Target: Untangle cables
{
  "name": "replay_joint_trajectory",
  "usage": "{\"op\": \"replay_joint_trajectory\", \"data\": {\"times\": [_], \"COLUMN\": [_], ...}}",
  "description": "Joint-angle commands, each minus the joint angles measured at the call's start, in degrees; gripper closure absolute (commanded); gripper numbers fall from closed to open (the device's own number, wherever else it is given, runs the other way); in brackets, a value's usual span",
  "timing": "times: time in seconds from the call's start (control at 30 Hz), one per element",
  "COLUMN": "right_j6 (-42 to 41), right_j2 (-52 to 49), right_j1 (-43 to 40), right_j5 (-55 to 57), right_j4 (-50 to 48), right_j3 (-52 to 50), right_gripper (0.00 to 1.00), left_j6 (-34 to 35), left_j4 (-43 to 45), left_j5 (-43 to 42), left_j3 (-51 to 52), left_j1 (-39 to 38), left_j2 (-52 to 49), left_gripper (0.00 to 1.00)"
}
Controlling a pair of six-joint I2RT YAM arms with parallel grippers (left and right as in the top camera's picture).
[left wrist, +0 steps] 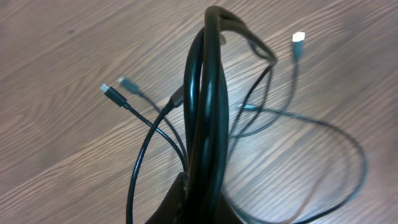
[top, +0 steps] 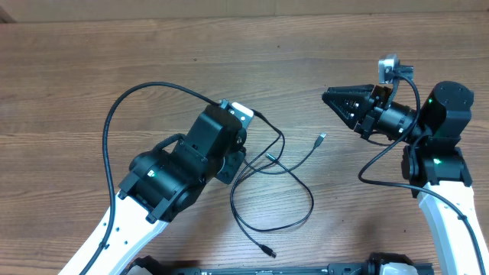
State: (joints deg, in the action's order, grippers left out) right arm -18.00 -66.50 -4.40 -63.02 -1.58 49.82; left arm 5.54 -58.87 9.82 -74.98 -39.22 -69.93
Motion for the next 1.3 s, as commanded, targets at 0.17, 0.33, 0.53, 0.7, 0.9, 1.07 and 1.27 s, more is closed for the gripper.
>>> {"op": "replay_joint_trajectory", "data": {"times": [0.17,0.33,0.53,0.7,0.9,1.07,1.27], "right_j6": [0.2,0.4,0.4,0.4,0.6,1.9,3.5], "right_j2": [-0.1,-0.1,-0.1,-0.1,-0.1,-0.1,-0.1], "right_j1": [0.2,0.2,0.2,0.2,0.2,0.2,0.2], "right_j5": [0.0,0.0,0.0,0.0,0.0,0.9,3.3], "right_j4": [1.2,2.0,2.0,2.2,2.4,3.5,6.3], "right_j3": [0.8,0.8,0.8,0.8,0.8,0.8,0.8], "right_gripper": [0.77,0.77,0.77,0.77,0.77,0.76,0.77], "left_j6": [-1.3,-1.3,-1.3,-1.3,-0.3,-0.2,2.8], "left_j4": [-2.9,-2.8,-2.8,-2.8,-2.8,-2.8,-3.1], "left_j5": [9.2,12.2,12.2,12.8,12.7,12.6,12.6], "left_j3": [1.9,4.6,5.9,5.9,5.9,5.9,5.9], "left_j1": [0.7,0.7,0.7,0.7,0.9,2.6,6.8], "left_j2": [-0.2,-1.1,-4.4,-9.5,-13.7,-14.9,-14.9], "left_gripper": [0.96,0.96,0.96,0.96,0.96,0.96,0.96]}}
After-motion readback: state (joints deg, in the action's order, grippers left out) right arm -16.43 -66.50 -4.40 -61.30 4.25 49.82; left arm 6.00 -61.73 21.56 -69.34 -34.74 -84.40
